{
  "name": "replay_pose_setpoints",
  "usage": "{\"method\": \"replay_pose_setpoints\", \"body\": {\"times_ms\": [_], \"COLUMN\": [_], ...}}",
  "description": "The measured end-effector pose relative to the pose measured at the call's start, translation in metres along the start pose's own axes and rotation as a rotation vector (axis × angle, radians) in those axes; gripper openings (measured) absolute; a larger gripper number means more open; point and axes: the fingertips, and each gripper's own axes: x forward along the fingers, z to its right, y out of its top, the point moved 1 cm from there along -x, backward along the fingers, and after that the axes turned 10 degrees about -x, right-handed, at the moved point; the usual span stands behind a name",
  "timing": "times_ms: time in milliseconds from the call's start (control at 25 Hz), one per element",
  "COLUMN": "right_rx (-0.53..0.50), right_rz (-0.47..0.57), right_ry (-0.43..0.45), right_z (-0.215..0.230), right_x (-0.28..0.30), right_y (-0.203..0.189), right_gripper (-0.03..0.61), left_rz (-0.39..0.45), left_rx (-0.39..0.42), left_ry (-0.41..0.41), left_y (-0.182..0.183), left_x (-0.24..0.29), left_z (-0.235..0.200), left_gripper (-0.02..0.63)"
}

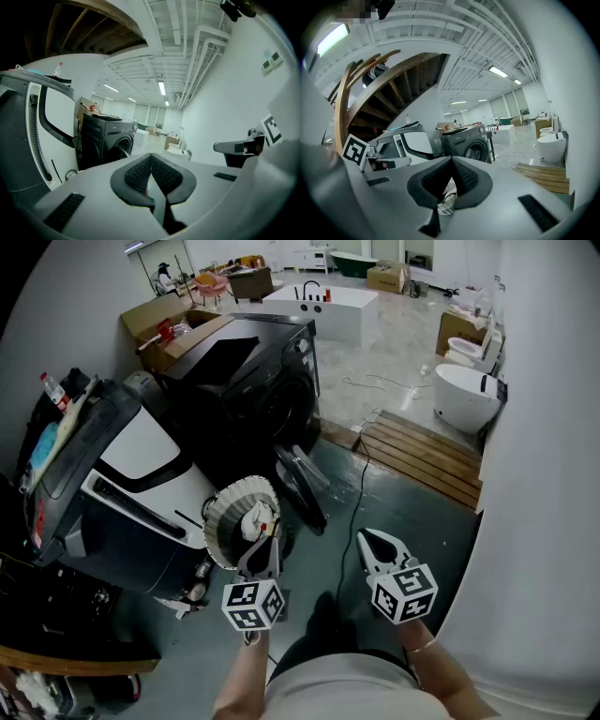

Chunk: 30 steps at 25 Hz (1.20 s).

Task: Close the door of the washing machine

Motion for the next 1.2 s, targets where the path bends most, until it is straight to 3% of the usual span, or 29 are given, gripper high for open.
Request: {"method": "replay_pose_setpoints", "body": {"times_ms": [440,680,960,1200], "right_rx": [0.026,0.034,0.041,0.049], "right_rz": [0.044,0.053,0.051,0.014], "right_ry": [-0.01,-0.043,-0.061,-0.053], "right_z": [0.017,0.045,0.074,0.095], "right_x": [-0.019,-0.01,0.047,0.136], "right_y": [0.01,0.017,0.026,0.03], "right_gripper": [0.008,0.009,0.009,0.009], "left_rz": [0.0,0.006,-0.003,-0.017], "left_rx": [0.011,0.033,0.04,0.047], "left_ry": [-0.003,0.006,0.0,0.001], "left_y": [0.008,0.019,0.035,0.058], "left_x": [0.005,0.038,0.098,0.173], "left_z": [0.014,0.012,-0.014,-0.063], "left_gripper": [0.025,0.154,0.194,0.214]}}
